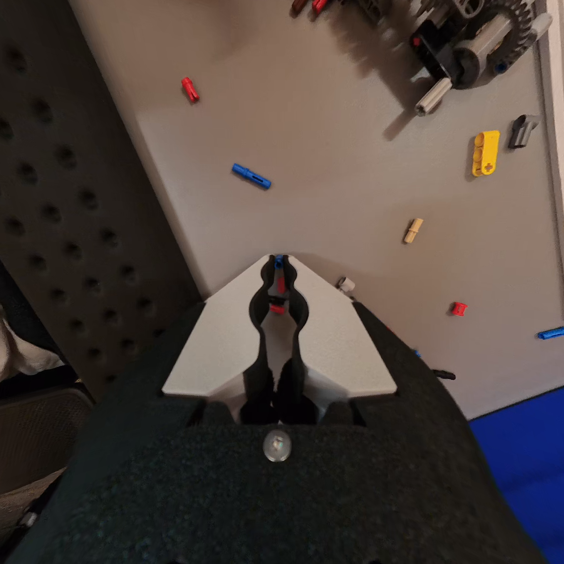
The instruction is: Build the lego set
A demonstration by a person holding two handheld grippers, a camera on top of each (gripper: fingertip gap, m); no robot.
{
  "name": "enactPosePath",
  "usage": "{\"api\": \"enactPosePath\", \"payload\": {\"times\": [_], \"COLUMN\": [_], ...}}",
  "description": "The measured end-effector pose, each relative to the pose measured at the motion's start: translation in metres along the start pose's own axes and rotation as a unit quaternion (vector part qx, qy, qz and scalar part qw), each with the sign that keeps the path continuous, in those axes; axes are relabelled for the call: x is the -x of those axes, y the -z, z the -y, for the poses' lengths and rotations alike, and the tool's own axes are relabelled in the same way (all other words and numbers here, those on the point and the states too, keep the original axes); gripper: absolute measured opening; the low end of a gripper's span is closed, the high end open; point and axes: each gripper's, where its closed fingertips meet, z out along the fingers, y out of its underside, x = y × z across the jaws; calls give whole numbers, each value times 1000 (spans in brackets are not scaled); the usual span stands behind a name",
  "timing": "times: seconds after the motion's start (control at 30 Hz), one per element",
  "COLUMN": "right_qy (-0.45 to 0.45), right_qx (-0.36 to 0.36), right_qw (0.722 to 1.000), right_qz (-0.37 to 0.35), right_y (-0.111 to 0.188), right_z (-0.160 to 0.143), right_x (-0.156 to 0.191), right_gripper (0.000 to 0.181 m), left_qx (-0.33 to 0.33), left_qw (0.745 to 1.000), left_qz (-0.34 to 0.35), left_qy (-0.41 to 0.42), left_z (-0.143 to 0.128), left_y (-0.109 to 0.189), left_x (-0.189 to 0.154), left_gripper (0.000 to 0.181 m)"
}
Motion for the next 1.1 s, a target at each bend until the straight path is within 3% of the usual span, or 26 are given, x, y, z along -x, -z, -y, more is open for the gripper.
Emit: {"api": "enactPosePath", "payload": {"times": [0.1, 0.2, 0.3, 0.37, 0.5, 0.9, 1.1], "right_qy": [9, 11, -3, -39, -70, -76, -71], "right_qx": [-31, -178, -356, -433, -478, -489, -471], "right_qw": [999, 983, 925, 877, 823, 815, 824], "right_qz": [-20, -55, -135, -205, -299, -303, -306], "right_y": [5, 32, 67, 79, 84, 83, 74], "right_z": [15, 84, 165, 193, 202, 204, 204], "right_x": [-3, 2, 7, 1, -13, -23, -23], "right_gripper": [4, 4, 3, 4, 3, 4, 4], "left_qx": [-5, -21, -41, -52, -59, -54, -51], "left_qw": [1000, 1000, 999, 997, 996, 996, 995], "left_qz": [-5, -12, -21, -25, -35, -34, -31], "left_qy": [1, 12, 29, 41, 62, 59, 74], "left_z": [1, 6, 12, 15, 17, 16, 13], "left_y": [0, 1, 3, 5, 7, 6, 4], "left_x": [-2, -4, -5, -4, -3, -5, -1], "left_gripper": [7, 7, 7, 7, 7, 7, 7]}}
